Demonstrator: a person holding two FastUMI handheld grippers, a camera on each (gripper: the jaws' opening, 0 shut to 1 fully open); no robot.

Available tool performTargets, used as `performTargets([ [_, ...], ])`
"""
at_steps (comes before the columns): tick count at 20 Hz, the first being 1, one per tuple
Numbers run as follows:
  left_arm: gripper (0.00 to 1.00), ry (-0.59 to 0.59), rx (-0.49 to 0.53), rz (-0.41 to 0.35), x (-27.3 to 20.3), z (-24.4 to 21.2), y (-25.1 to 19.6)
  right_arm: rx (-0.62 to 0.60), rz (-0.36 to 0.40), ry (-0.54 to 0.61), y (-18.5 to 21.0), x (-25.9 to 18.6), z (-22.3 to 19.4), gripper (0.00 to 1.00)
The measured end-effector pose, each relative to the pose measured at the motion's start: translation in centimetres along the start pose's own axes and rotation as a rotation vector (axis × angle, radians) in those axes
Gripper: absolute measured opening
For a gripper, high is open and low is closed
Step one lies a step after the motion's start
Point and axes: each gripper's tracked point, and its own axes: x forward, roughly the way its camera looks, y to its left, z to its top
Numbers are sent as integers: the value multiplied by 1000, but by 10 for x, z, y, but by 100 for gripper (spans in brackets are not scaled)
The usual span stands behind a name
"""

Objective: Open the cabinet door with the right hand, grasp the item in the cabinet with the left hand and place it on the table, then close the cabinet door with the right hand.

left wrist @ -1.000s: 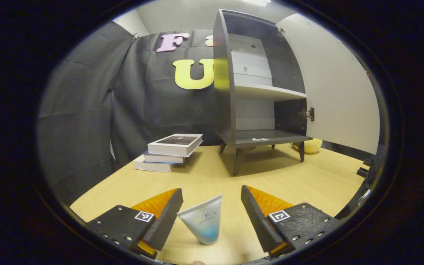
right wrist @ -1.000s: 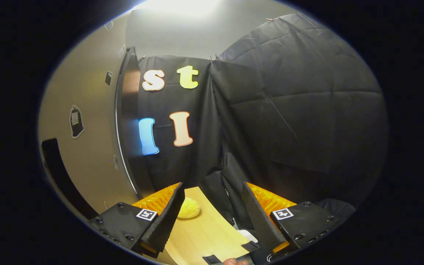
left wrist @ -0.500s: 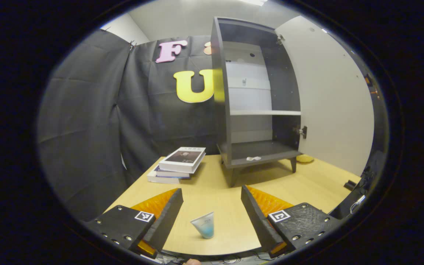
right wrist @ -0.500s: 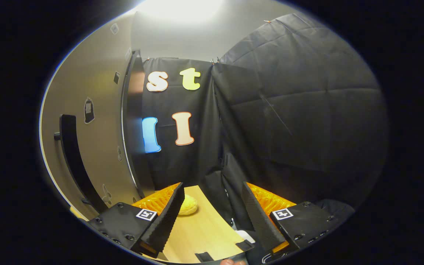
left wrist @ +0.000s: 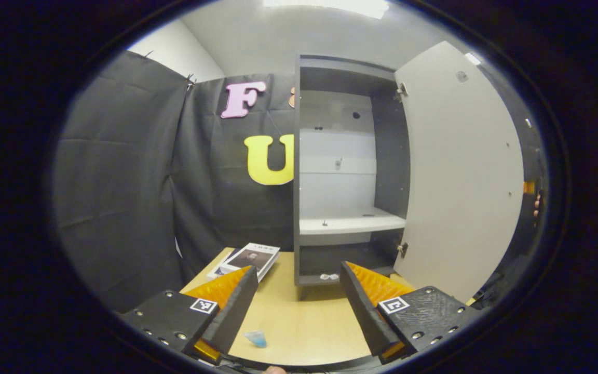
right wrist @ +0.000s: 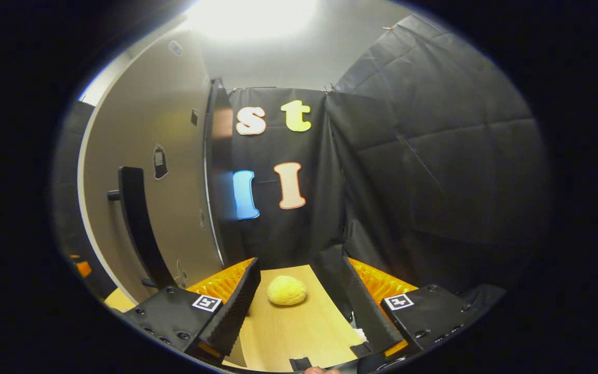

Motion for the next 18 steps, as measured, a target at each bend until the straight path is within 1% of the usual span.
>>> performTargets([
  [1, 96, 5, -8, 20, -1, 10, 0, 0, 34, -1, 6, -3, 2, 98],
  [2, 97, 8, -25, 35, -1, 20, -2, 4, 65, -4, 10, -3, 6, 93],
  [4, 96, -25, -68, 38, 0, 44, -10, 17, 122, -10, 14, 1, 14, 93],
  [5, 96, -29, -75, 56, -2, 51, -10, 28, 147, -1, 16, 2, 14, 97],
  [6, 95, -20, -75, 78, -3, 54, -7, 35, 172, 7, 19, 3, 15, 93],
  [7, 95, -15, -81, 96, -2, 57, -5, 37, 184, 8, 19, 3, 16, 93],
  [8, 96, -15, -92, 117, -1, 63, -4, 27, 178, 6, 16, 4, 18, 97],
  [9, 98, -22, -90, 143, -3, 68, 1, 20, 167, 5, 14, 4, 18, 98],
  [10, 96, -38, -79, 155, -2, 76, 4, 24, 173, 1, 17, 2, 19, 98],
  [11, 96, -43, -63, 151, -2, 80, 4, 35, 188, -4, 26, 1, 21, 98],
  [12, 95, -37, -50, 144, 0, 80, 4, 45, 203, -10, 36, 0, 24, 98],
  [15, 96, -12, -67, 113, 10, 77, 8, 41, 239, -23, 59, -5, 35, 98],
  [16, 96, -9, -66, 103, 13, 77, 14, 21, 222, -25, 60, -5, 37, 98],
  [18, 96, -2, -54, 108, 15, 76, 35, -9, 163, -29, 56, -7, 38, 97],
])
